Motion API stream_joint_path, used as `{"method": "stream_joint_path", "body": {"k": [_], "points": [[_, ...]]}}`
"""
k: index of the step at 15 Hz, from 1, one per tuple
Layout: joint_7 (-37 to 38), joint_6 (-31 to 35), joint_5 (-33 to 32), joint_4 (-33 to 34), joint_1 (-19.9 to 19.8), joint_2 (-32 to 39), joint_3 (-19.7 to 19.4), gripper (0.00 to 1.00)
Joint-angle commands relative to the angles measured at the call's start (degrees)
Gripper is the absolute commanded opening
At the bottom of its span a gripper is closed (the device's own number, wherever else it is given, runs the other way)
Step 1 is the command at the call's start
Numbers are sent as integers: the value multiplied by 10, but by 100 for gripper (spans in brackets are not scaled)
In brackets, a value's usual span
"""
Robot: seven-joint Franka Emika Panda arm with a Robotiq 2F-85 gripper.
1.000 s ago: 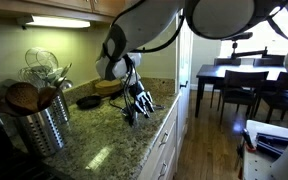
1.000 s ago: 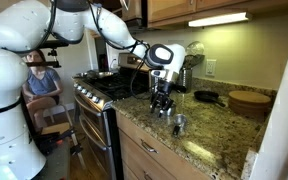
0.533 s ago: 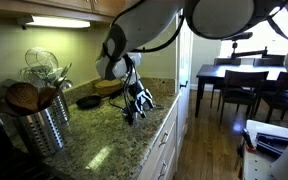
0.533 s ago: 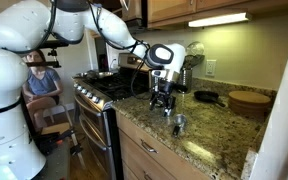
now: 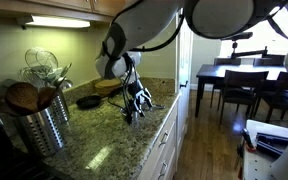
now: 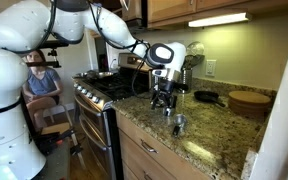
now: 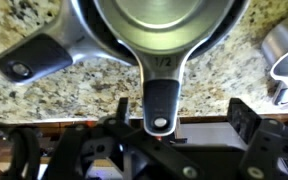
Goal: Unstack the silver measuring cups
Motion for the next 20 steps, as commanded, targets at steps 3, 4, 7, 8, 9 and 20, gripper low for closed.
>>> {"method": "stream_joint_path", "body": {"k": [3, 4, 7, 8, 9, 20], "points": [[0, 16, 21, -7, 11, 2, -12, 82], [0, 17, 21, -8, 11, 2, -12, 79], [0, 20, 20, -9, 13, 3, -14, 54], [0, 20, 20, -9, 14, 3, -14, 48], [0, 21, 20, -9, 13, 3, -13, 41], [0, 21, 19, -13, 17, 4, -17, 6]]}}
